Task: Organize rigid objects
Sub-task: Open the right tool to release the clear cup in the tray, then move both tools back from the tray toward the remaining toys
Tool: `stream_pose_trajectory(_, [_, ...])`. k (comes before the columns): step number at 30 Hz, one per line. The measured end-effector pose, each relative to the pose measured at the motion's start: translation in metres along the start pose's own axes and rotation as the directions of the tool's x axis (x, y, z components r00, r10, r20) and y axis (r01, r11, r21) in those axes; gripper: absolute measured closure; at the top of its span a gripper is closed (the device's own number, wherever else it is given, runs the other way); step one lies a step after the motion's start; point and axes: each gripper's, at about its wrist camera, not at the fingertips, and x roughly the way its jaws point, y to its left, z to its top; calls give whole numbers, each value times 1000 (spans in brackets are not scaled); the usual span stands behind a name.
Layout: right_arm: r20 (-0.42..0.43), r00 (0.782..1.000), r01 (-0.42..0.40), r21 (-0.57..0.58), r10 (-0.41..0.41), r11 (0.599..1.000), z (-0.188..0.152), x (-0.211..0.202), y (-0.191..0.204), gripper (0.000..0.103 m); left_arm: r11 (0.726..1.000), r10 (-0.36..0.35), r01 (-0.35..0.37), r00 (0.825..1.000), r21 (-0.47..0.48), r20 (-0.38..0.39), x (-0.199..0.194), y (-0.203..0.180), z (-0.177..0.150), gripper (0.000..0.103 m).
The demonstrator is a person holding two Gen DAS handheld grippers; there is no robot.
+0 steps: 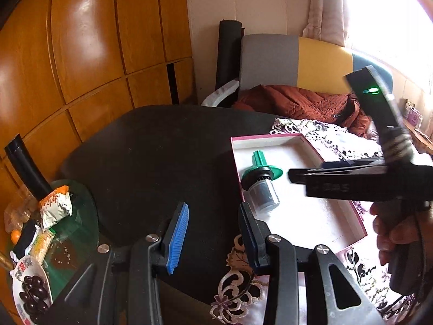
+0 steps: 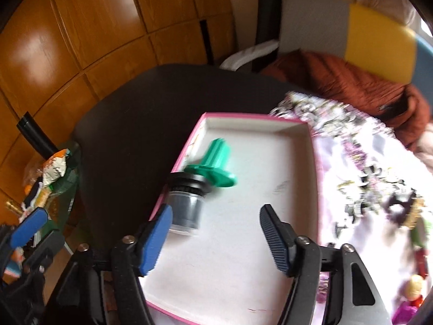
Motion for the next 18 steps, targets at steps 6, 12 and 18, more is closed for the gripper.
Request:
stream_pose_trajectory(6, [76, 987, 141, 9, -141, 990, -15, -32, -25, 22, 1000, -29, 30, 998, 7, -47, 8, -11, -5, 65])
stream_pose_trajectory(12, [126, 959, 248, 57, -253, 967, -33, -66, -55, 22, 998, -54, 57, 995, 33, -83, 13, -29, -9, 65])
stream_pose_trajectory(18, [173, 927, 326, 71, -333, 943, -45, -96, -75, 22, 995, -70, 76, 993, 62, -97, 15, -49, -6, 65])
